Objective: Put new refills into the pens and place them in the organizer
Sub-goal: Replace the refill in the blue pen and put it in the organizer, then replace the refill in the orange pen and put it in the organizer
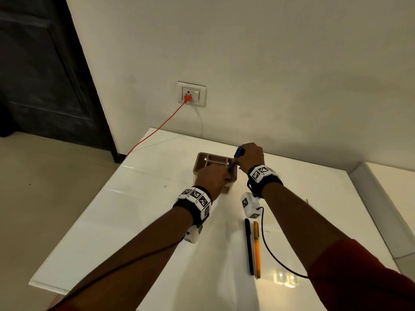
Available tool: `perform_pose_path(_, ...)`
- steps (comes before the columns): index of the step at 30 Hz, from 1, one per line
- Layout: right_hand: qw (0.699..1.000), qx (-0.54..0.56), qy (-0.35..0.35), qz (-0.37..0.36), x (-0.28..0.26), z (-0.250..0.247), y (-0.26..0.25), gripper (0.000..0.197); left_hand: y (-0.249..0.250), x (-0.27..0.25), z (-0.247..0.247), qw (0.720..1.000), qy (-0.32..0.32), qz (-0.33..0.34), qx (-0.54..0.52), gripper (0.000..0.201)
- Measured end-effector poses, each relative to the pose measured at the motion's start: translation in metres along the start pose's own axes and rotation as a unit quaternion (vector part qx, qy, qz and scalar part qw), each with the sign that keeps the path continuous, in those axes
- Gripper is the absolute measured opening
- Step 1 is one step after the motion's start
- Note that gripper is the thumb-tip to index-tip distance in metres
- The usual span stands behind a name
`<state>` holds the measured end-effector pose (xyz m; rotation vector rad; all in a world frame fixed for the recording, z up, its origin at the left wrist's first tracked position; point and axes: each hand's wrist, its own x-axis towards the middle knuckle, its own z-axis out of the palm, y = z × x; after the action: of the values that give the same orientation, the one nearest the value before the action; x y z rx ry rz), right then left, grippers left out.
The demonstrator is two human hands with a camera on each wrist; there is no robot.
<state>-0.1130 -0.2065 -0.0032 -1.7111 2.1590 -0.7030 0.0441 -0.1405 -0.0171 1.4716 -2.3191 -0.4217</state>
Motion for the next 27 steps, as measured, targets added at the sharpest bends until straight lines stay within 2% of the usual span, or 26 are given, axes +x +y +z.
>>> perform_pose_path(2,1.000,0.000,-0.012,-0.002,0.002,0.000,0.001,0.022,-0.004,0.000,0.000,1.000,-0.005,0.003,0.003,0.028)
perform_pose_path(7,1.000,0.008,-0.030,-0.003,0.002,-0.001,-0.003,0.037,-0.006,0.002,-0.002,1.000,-0.011,0.017,0.002,0.026)
perform_pose_path(15,0.993,0.119,-0.007,0.012,-0.012,-0.008,0.004,0.038,-0.001,-0.008,0.002,1.000,0.019,0.012,0.009,0.030)
perform_pose_path(19,0.990,0.136,0.020,0.021,-0.011,-0.008,0.006,0.038,0.004,-0.013,0.001,0.999,0.050,0.005,0.018,0.029)
perform_pose_path(22,0.989,0.143,0.019,0.033,-0.017,-0.013,0.004,0.032,0.007,-0.016,-0.002,0.999,0.042,-0.011,0.029,0.027)
perform_pose_path(27,0.988,0.141,0.011,0.066,-0.039,-0.026,0.015,0.037,0.016,-0.030,-0.008,0.999,0.047,-0.006,0.003,0.030)
